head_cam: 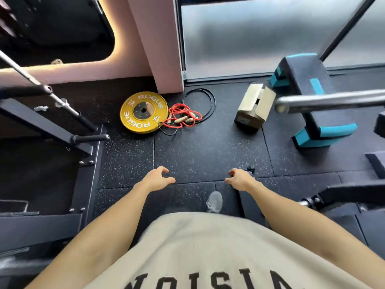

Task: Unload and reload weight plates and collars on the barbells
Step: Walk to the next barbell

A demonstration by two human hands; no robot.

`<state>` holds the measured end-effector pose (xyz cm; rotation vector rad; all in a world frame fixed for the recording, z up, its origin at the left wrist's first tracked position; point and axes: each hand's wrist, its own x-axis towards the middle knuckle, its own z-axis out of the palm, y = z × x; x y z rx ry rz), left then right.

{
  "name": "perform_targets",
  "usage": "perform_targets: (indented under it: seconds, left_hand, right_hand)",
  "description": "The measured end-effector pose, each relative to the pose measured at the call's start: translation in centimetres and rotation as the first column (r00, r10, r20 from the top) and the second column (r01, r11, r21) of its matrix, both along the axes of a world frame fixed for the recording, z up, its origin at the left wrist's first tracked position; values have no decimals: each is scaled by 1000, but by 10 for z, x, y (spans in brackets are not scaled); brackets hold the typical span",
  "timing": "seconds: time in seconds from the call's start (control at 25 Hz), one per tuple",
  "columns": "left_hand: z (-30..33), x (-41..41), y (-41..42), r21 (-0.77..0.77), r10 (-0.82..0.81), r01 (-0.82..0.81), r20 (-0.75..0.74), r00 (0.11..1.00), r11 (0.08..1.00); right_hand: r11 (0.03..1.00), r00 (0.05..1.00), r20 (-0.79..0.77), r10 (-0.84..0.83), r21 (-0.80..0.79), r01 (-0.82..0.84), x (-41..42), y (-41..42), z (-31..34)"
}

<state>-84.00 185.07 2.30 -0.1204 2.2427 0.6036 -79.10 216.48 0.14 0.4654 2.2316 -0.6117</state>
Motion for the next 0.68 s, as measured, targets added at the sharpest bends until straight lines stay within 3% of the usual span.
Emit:
perform_targets:
  seconds: [0.16,0.4,0.52,0.68]
  left_hand:
    - [4,-55,7,30,112,-111,-31,993,993]
    - [-10,-148,0,28,96,-96,-12,995,995]
    - [-15,-226,-17,59,125,-124,-8,992,991]
    - [-4,-333,-49,113,176,-167,-71,982,979]
  right_hand:
    - [996,996,1,87,35,-87,-79,7,9]
    - [995,994,60,88,36,-90,-176,-5,-6]
    - [997,994,90,59,46,-63,-240,-17,-11]
    - [993,998,-1,55,106,-55,-351,-34,5]
